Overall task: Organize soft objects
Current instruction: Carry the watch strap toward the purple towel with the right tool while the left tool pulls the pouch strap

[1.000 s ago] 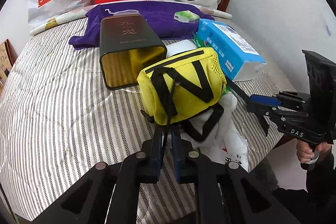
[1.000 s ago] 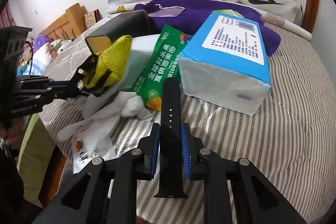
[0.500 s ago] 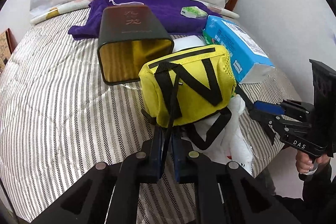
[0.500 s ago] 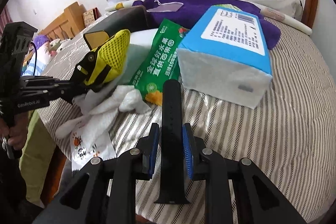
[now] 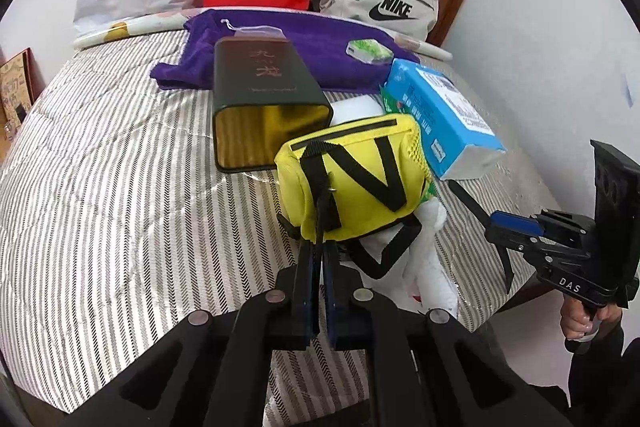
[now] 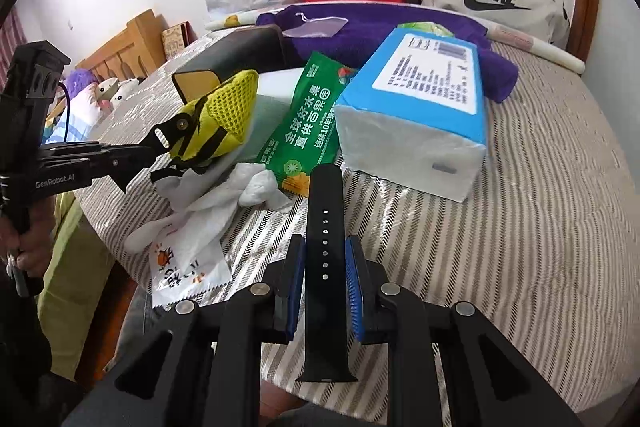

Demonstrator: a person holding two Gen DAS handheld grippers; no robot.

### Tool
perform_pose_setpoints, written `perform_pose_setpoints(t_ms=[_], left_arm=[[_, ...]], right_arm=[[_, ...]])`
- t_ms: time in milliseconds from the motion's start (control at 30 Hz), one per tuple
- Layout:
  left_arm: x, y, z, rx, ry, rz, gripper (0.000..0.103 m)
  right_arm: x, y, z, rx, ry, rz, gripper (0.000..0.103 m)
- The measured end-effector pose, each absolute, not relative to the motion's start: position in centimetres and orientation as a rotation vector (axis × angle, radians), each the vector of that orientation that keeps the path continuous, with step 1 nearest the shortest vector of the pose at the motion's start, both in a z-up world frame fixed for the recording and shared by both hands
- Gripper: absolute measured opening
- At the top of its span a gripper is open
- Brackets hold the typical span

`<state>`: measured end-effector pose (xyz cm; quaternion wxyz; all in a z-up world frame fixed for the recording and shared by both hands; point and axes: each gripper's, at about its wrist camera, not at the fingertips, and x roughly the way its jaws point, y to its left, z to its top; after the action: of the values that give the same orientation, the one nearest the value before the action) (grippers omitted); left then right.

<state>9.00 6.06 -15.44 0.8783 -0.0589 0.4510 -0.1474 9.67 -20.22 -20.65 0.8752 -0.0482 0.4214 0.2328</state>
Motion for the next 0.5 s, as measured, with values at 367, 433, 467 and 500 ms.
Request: perform_pose_setpoints(t_ms=[367, 433, 467, 500], left_arm=[[9.3, 5.8, -16.2, -0.117, 0.979, -0.306, 0.005], [9.3, 5.8, -16.5, -0.110, 0.988, -0.286, 0.005], [9.2, 5.8, -16.5, -0.107, 0.985, -0.284, 0.005], [9.1, 5.8, -16.4, -0.099, 0.980, -0.276, 0.006]], right_arm=[[8.6, -21.0, -18.8, -0.106, 0.845, 0.480, 0.020], [8.5, -21.0, -18.9, -0.105, 0.849, 0.480, 0.020], [8.5, -21.1, -19.0, -0.106, 0.850, 0.477, 0.020], [8.4, -21.1, -19.0, -0.106, 0.852, 0.477, 0.020]])
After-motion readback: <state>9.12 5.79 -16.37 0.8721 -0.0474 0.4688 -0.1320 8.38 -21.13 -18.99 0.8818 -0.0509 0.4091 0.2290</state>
